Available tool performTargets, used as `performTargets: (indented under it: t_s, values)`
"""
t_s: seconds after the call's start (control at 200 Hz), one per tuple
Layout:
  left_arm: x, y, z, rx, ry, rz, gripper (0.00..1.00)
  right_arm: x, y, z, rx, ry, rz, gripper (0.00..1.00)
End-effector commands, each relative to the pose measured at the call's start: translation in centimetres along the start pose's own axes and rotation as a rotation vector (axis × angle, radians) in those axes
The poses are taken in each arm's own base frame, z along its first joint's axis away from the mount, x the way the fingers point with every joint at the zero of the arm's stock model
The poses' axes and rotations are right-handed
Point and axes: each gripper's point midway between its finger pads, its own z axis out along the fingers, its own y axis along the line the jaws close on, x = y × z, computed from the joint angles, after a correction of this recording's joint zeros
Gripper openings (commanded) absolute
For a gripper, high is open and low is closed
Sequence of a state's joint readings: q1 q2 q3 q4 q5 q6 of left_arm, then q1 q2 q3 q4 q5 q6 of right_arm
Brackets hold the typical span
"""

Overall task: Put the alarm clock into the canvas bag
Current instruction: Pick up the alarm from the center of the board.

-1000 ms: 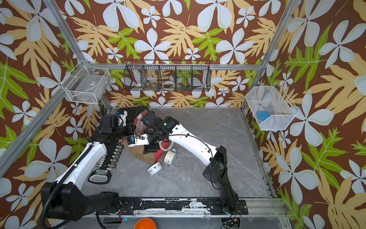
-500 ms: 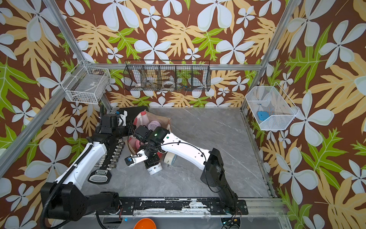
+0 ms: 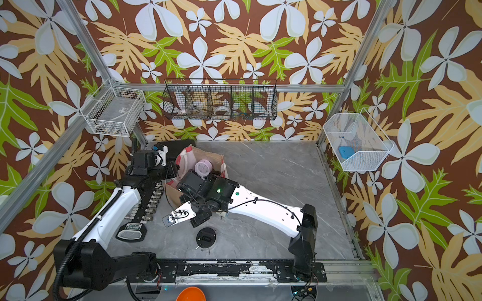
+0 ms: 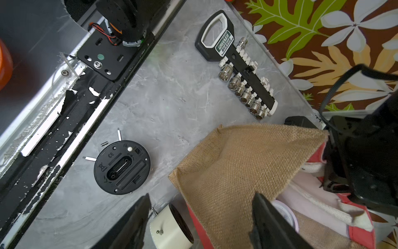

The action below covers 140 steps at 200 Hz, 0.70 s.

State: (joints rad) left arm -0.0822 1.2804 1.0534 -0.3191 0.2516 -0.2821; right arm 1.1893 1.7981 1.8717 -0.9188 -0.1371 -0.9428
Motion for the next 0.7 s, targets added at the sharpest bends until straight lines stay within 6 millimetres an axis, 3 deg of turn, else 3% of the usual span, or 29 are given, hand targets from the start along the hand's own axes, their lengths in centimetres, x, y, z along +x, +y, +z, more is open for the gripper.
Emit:
performTargets:
  t_s: [0.0,0.175,0.41,0.556,0.596,0.696]
  values:
    - [-0.9,-0.5,-0.3,0.019,-0.031,0.014,0.00,-0.5,0.7,-0.2,0.010,0.010,-0.017,0.75]
    - [-0.9,-0.5,-0.3,0.019,-0.033,0.015,0.00,-0.6,4.1,0.9,-0.077,-0.003,0.033,0.74]
    - [-0.8,-0.5,-0.3,0.022,-0.030,0.014,0.00,2.8,7.5,4.4,-0.137,0.070,0.112,0.77]
    - [-0.9,-0.5,-0.3,0.020,-0.033,0.014,0.00,4.6,8.9,6.4,-0.193,0.080,0.185,0.86]
    - [-0.9,-0.5,-0.3,0.020,-0.032,0.015,0.00,5.0,9.2,6.8,-0.210,0.083,0.200,1.00]
    - [-0.9,-0.5,-0.3,0.021,-0.031,0.015,0.00,6.1,10.2,8.1,-0.253,0.114,0.217,1.00]
